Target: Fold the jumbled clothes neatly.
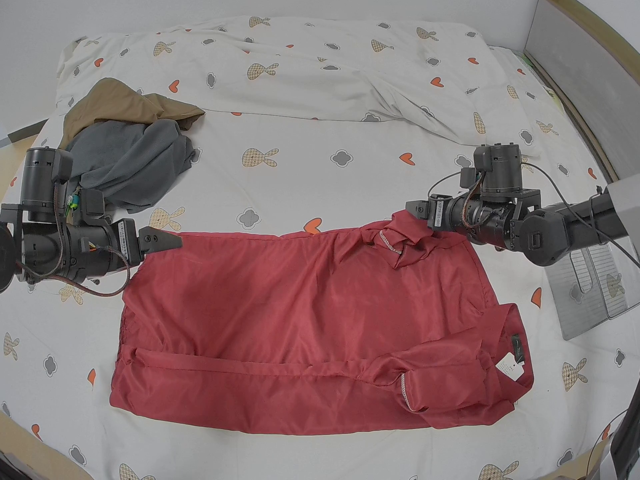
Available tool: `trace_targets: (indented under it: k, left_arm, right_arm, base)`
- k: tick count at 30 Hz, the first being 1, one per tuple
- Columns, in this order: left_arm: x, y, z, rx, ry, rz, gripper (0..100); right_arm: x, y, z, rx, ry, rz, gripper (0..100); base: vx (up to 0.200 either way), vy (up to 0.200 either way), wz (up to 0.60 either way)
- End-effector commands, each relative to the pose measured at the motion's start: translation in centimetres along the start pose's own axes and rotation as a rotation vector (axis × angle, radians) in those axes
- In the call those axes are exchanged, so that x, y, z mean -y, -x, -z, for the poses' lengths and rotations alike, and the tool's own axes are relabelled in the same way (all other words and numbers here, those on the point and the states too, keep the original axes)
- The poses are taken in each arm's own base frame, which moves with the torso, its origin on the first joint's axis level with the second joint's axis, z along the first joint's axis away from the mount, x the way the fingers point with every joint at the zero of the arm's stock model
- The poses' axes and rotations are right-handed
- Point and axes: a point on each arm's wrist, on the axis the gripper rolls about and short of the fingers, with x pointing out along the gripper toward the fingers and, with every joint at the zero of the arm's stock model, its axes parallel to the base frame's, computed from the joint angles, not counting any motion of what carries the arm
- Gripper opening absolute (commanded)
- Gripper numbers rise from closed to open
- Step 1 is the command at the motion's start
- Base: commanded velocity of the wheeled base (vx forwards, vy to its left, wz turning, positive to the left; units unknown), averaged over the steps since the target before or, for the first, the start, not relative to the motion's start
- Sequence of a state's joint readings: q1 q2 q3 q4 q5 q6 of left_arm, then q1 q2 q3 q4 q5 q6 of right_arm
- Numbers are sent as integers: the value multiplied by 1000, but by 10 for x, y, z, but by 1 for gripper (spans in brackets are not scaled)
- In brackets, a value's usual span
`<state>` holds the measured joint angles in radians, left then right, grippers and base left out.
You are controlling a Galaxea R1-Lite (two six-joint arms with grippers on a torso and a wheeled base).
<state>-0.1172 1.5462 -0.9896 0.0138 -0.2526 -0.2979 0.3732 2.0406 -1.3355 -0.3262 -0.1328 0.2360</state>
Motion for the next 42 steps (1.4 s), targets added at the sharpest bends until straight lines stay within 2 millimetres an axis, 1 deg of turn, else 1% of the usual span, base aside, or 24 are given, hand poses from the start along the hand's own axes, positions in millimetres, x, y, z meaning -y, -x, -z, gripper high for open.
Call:
trace_targets:
  k: [1,4,8,9,10,13,14,15,16,17,19,23,26,32,38,42]
  left_arm:
    - [2,8,1,16,-6,10,100]
    - [3,6,3,3,-10,12,100]
    - [5,0,7,-21,-24,20,100]
    - [5,0,7,-21,-24,20,100]
    - [5,-2,8,-26,-34,21,100]
    - [4,-4,11,-39,-42,17,100]
    - [4,-5,12,-42,-42,18,100]
    - [4,-5,12,-42,-42,18,100]
    - [3,-7,12,-45,-41,17,100]
    - [3,-7,12,-45,-41,17,100]
    - [4,-8,13,-51,-43,19,100]
    - [5,-8,14,-55,-46,23,100]
    - [6,-9,15,-60,-48,24,100]
    - [7,-10,16,-66,-51,29,100]
    - [7,-12,17,-73,-50,28,100]
    - [6,-15,18,-80,-48,26,100]
  right_arm:
    - [13,-25,10,-29,-11,31,100]
    - [16,-26,9,-26,-16,34,100]
    - [32,-25,6,-33,-35,17,100]
    - [32,-25,6,-33,-35,17,100]
    - [38,-26,6,-44,-50,-7,100]
    - [45,-25,6,-69,-102,-87,100]
    - [52,-25,5,-83,-128,-129,100]
    - [52,-25,5,-83,-128,-129,100]
    - [62,-26,5,-91,-139,-143,100]
    - [64,-26,5,-91,-140,-145,100]
    - [73,-27,4,-92,-149,-148,100]
    - [83,-28,3,-97,-159,-174,100]
    - [84,-27,0,-96,-159,-207,100]
    - [80,-27,4,-124,-159,-278,100]
    - [80,-36,12,-144,-161,-286,100]
    - [86,-38,13,-144,-158,-275,100]
  base:
    - [0,0,0]
    - [0,0,0]
    - [0,0,0]
    - [0,0,0]
    - [0,0,0]
    - [0,0,0]
    - [0,0,0]
    - [0,0,0]
    - [0,0,0]
    - [0,0,0]
    - [0,0,0]
    - [0,0,0]
    - [0,0,0]
    - [0,0,0]
    - [0,0,0]
    - [0,0,0]
